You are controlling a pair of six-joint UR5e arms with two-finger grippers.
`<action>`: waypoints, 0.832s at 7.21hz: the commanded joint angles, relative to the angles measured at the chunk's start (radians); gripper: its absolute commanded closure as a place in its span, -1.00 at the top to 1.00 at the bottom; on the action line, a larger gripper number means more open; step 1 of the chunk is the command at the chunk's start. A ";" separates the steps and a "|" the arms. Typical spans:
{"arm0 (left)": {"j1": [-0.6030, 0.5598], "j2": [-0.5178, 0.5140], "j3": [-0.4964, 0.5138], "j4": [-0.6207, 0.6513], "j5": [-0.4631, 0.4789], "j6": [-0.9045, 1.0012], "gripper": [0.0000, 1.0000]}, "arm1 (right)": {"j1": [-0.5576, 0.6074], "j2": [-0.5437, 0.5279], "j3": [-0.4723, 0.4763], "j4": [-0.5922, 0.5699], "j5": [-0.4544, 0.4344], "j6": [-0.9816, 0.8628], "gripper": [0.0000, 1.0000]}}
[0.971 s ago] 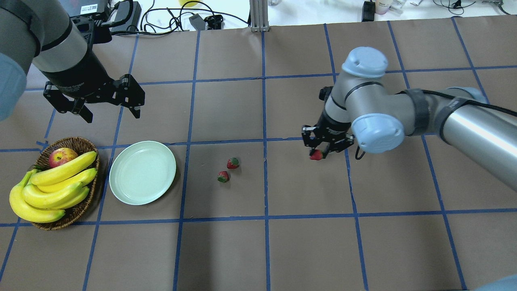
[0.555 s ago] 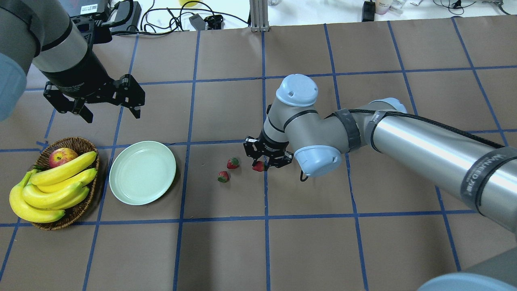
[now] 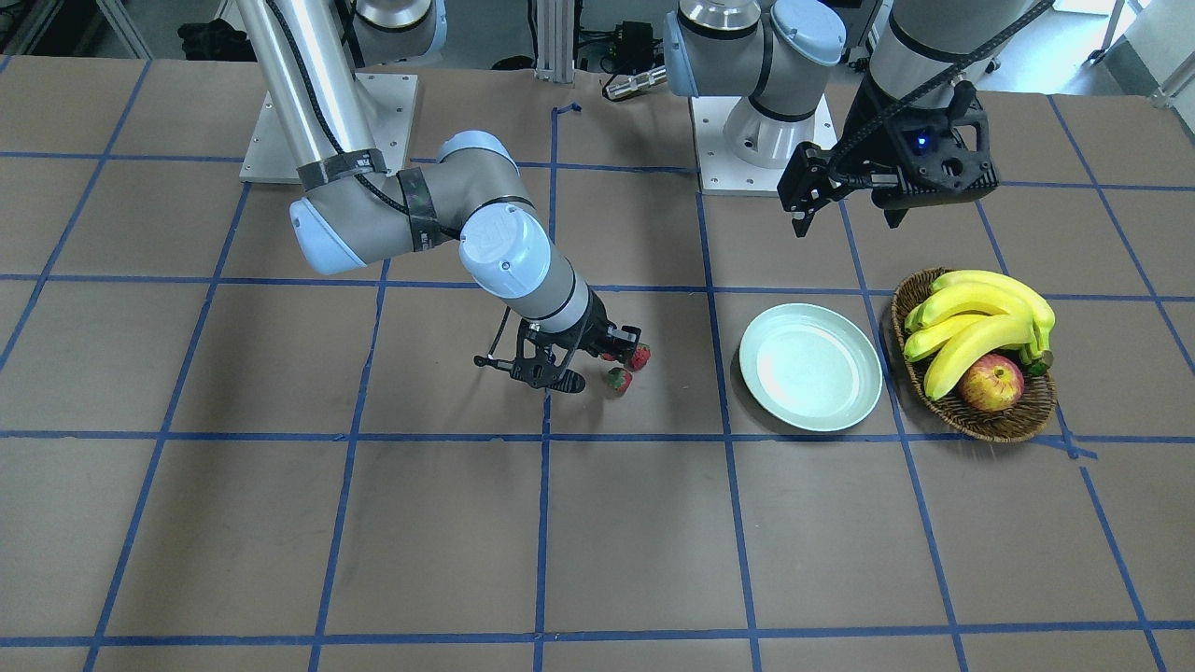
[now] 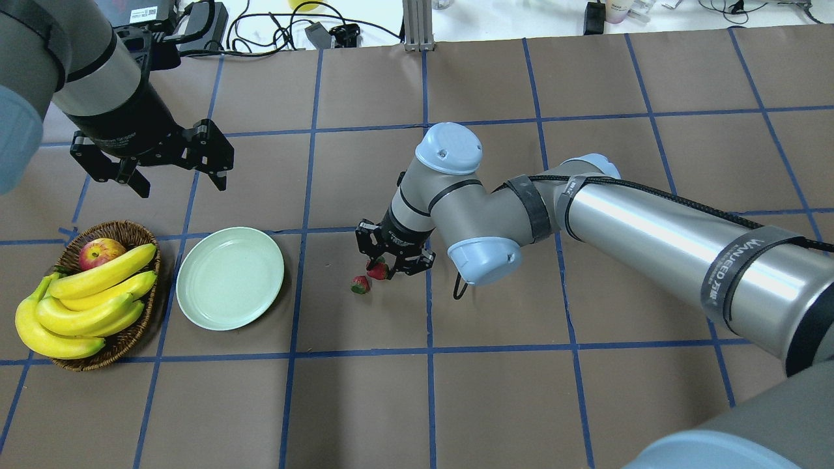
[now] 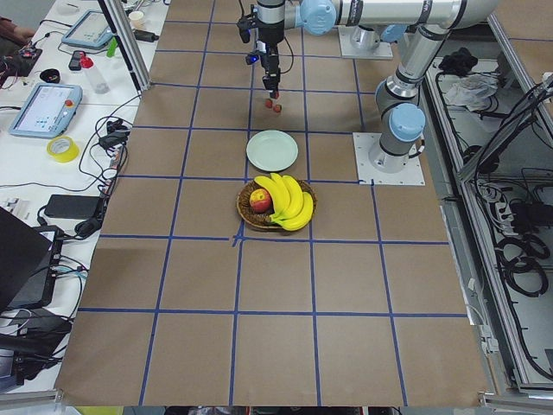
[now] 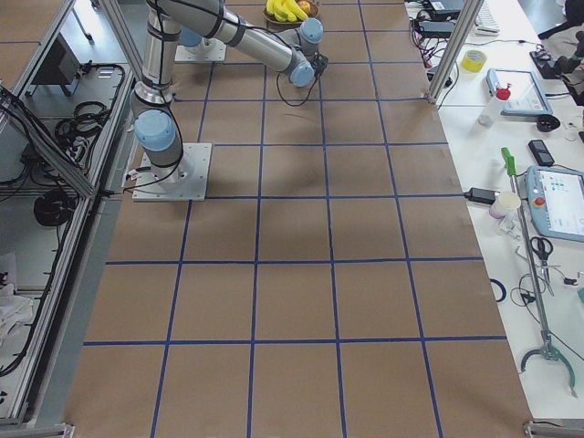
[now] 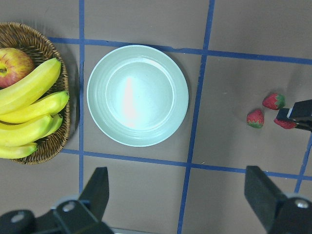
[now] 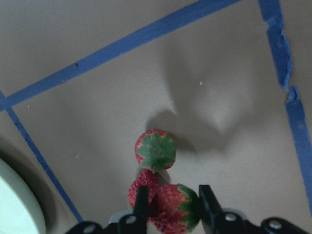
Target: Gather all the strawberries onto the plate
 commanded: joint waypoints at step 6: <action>0.000 0.000 0.002 0.013 -0.002 -0.001 1.00 | -0.034 -0.159 -0.184 0.402 -0.146 -0.155 0.84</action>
